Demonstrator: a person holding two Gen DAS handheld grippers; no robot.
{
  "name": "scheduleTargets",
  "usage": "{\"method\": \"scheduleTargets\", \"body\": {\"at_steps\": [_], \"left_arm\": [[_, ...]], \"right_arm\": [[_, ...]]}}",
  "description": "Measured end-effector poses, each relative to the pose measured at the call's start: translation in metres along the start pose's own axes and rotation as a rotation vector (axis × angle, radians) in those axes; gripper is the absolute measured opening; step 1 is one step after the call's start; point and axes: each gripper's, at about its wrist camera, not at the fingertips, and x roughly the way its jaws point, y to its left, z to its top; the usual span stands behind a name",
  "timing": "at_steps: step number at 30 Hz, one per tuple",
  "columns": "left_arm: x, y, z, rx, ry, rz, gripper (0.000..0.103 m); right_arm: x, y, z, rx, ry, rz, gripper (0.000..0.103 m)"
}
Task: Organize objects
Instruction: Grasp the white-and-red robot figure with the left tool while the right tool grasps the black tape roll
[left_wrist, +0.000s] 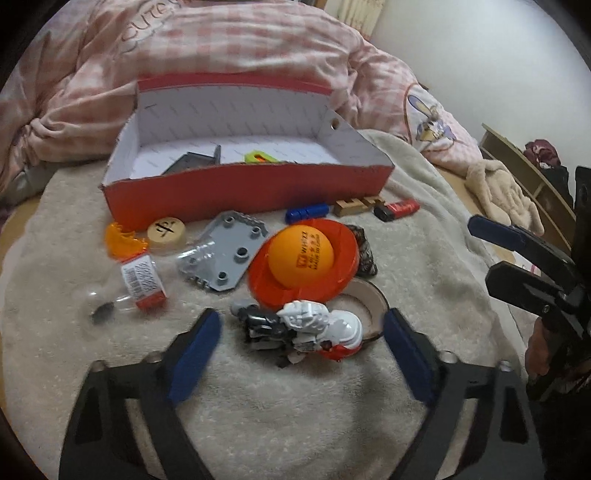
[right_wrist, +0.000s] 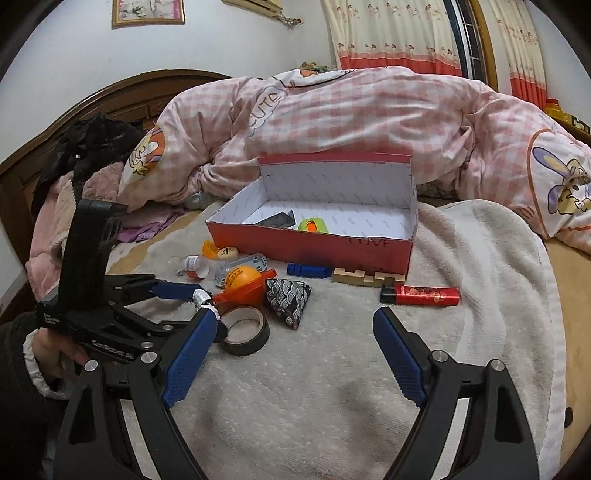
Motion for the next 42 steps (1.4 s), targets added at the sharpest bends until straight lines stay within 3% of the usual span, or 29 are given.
{"method": "scheduleTargets", "body": {"at_steps": [4, 13, 21, 26, 35, 42], "left_arm": [[0.002, 0.0, 0.001, 0.0, 0.011, 0.005, 0.059], [-0.008, -0.001, -0.001, 0.018, -0.012, -0.019, 0.059], [-0.06, 0.009, 0.006, 0.032, -0.144, -0.025, 0.059], [-0.076, 0.018, 0.011, 0.018, -0.187, -0.027, 0.059], [-0.074, 0.019, 0.007, 0.016, -0.174, -0.013, 0.059], [-0.072, 0.02, 0.004, 0.018, -0.166, -0.005, 0.059]], "right_arm": [[0.007, 0.002, 0.0, -0.008, 0.018, 0.003, 0.089], [0.021, 0.012, -0.004, -0.031, 0.063, 0.012, 0.089], [0.042, 0.041, -0.013, -0.133, 0.137, 0.043, 0.089], [0.058, 0.055, -0.015, -0.171, 0.189, 0.042, 0.088], [0.087, 0.046, -0.007, -0.083, 0.272, 0.039, 0.075], [0.091, 0.046, -0.005, -0.07, 0.277, 0.017, 0.051]]}}
